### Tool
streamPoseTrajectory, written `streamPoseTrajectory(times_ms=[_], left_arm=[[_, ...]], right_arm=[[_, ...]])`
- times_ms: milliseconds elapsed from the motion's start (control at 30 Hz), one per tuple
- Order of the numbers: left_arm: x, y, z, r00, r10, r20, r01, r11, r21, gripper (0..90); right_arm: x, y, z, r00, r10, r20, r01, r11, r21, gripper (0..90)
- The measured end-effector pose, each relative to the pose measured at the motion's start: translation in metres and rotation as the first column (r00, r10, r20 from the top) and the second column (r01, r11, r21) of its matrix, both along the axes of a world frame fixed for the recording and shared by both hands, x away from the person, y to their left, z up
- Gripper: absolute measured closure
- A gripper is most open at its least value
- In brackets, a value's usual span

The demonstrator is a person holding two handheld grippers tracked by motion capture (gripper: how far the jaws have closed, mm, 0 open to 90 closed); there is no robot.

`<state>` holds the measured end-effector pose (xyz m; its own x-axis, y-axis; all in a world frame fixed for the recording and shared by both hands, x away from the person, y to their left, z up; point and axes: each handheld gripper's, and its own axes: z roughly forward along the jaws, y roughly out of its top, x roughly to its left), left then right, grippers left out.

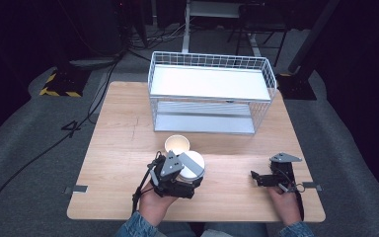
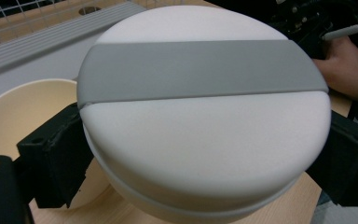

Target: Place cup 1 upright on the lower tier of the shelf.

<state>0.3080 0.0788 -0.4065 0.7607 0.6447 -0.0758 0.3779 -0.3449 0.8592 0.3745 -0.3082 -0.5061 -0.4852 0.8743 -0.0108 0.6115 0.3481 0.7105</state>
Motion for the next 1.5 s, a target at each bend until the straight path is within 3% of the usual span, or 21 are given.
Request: streamPoseTrajectory(times_ms=[367, 833, 1300, 1400, 1500], left_arm=[[0.024, -0.01, 0.011, 0.9998, 0.007, -0.021, -0.008, 0.9994, -0.033, 6.8], [0.06, -0.022, 0.027, 0.9989, -0.047, -0.006, 0.047, 0.9975, -0.053, 6.8], [0.09, -0.049, 0.036, 0.9989, -0.043, 0.02, 0.043, 0.9986, -0.03, 6.9], [0.098, -0.055, 0.035, 0.9995, -0.024, 0.02, 0.024, 0.9996, -0.017, 6.9], [0.105, -0.06, 0.031, 1.0, -0.001, 0.006, 0.001, 0.9996, -0.03, 6.9]], right_arm=[[0.0, 0.0, 0.0, 1.0, -0.001, 0.0, 0.001, 1.0, 0.0, 0.5], [0.0, 0.0, 0.0, 1.0, -0.002, 0.0, 0.002, 1.0, -0.001, 0.5], [0.0, 0.0, 0.0, 1.0, -0.002, 0.0, 0.002, 1.0, -0.001, 0.5], [0.0, 0.0, 0.0, 1.0, -0.002, 0.0, 0.002, 1.0, -0.001, 0.5], [0.0, 0.0, 0.0, 1.0, -0.002, 0.0, 0.002, 1.0, -0.001, 0.5]])
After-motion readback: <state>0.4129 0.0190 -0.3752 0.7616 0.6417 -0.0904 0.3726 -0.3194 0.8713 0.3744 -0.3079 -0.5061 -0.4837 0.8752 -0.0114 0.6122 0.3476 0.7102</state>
